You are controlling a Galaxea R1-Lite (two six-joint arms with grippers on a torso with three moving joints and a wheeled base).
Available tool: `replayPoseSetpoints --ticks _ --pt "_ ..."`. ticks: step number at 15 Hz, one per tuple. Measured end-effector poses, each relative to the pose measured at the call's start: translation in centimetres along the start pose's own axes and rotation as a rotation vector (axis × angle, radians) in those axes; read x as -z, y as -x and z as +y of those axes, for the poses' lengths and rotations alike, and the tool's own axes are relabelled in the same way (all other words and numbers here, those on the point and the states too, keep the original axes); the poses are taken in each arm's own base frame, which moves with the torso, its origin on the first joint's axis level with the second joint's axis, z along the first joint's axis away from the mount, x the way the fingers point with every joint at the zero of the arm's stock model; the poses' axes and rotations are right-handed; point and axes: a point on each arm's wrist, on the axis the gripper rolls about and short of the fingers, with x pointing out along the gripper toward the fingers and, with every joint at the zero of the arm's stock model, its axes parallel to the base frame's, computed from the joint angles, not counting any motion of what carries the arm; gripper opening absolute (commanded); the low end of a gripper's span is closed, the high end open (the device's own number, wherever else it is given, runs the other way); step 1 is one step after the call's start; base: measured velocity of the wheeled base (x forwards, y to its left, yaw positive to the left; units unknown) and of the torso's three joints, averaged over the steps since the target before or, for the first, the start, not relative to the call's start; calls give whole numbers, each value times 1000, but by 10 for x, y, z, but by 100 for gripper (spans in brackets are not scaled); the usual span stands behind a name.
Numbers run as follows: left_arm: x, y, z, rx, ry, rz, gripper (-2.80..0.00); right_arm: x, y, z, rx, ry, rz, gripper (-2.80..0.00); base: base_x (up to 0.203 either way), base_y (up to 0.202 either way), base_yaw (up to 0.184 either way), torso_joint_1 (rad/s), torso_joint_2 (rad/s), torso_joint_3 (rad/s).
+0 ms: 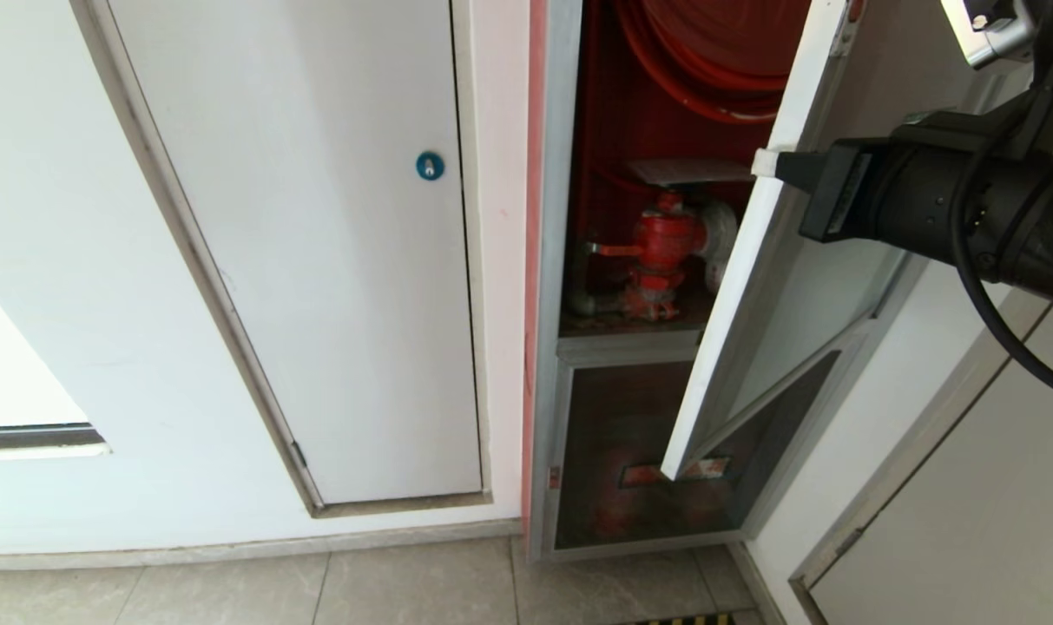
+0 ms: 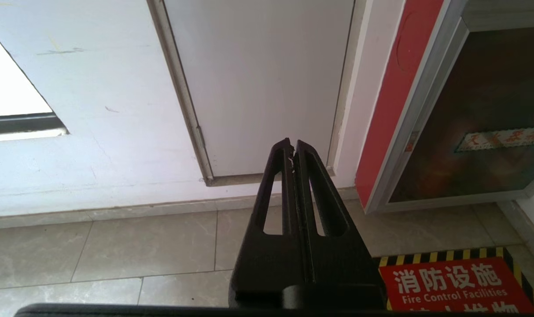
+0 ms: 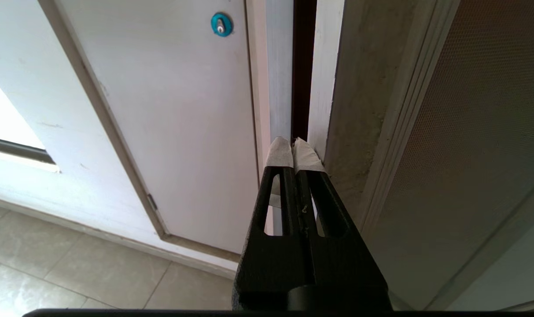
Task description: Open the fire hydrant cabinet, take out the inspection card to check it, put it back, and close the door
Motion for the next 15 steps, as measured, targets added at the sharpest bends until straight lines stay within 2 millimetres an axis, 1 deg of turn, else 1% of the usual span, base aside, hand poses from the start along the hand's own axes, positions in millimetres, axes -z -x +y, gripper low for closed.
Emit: replayPoseSetpoints --ticks 15 --pt "0 0 0 0 0 0 -280 -7 46 -5 0 -1 -21 -280 0 0 0 0 0 0"
